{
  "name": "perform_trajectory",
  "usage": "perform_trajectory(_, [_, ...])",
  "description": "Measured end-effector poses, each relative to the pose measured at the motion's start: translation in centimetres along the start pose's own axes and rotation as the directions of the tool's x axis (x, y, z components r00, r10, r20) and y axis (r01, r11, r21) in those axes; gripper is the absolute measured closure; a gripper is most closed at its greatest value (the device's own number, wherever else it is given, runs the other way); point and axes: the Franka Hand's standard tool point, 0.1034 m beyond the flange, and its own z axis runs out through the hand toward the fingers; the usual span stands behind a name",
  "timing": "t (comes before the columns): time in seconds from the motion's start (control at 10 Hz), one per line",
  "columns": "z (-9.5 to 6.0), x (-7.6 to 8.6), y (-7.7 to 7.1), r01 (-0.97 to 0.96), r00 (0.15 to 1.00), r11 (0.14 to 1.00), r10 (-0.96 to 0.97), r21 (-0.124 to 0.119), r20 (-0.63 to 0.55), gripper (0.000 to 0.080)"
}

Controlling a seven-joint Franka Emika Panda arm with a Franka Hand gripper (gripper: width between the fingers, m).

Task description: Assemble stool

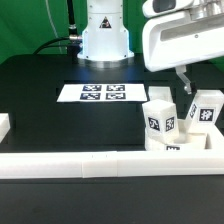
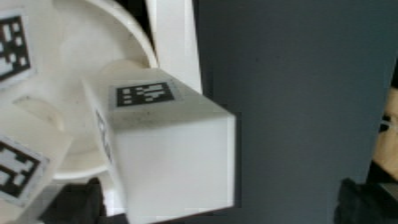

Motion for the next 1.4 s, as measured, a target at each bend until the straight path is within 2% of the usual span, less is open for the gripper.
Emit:
perform_trajectory(0.1, [0.0, 0.1, -0.2, 0.084, 0.996, 0.996, -0.084, -0.007, -0.01, 0.015])
perform_trajectory(0.3, [0.1, 0.0, 0.7, 0.179, 0.984, 0.984, -0.179, -0.013, -0.005, 0.015])
perform_trajectory(0.6, [0.1, 0.0, 0.9, 0.397, 0.918, 0.917, -0.398, -0.018, -0.001, 0.015])
perform_trajectory(0.9, [0.1, 0.0, 1.0, 0.625, 0.781, 0.78, -0.625, -0.035, 0.018, 0.015])
perform_trajectory(1.0, [0.2, 0.0, 1.3, 0.69, 0.724, 0.723, -0.689, -0.035, 0.027, 0.015])
perform_trajectory(1.1, [0.3, -0.2, 1.8, 0.715, 0.7, 0.699, -0.713, -0.025, 0.04, 0.015])
perform_trajectory(1.3, [0.3, -0.2, 2.2, 0.767, 0.642, 0.641, -0.765, -0.023, 0.047, 0.015])
perform_trajectory(1.4, [0.3, -0.2, 2.4, 0.818, 0.576, 0.575, -0.816, -0.023, 0.054, 0.015])
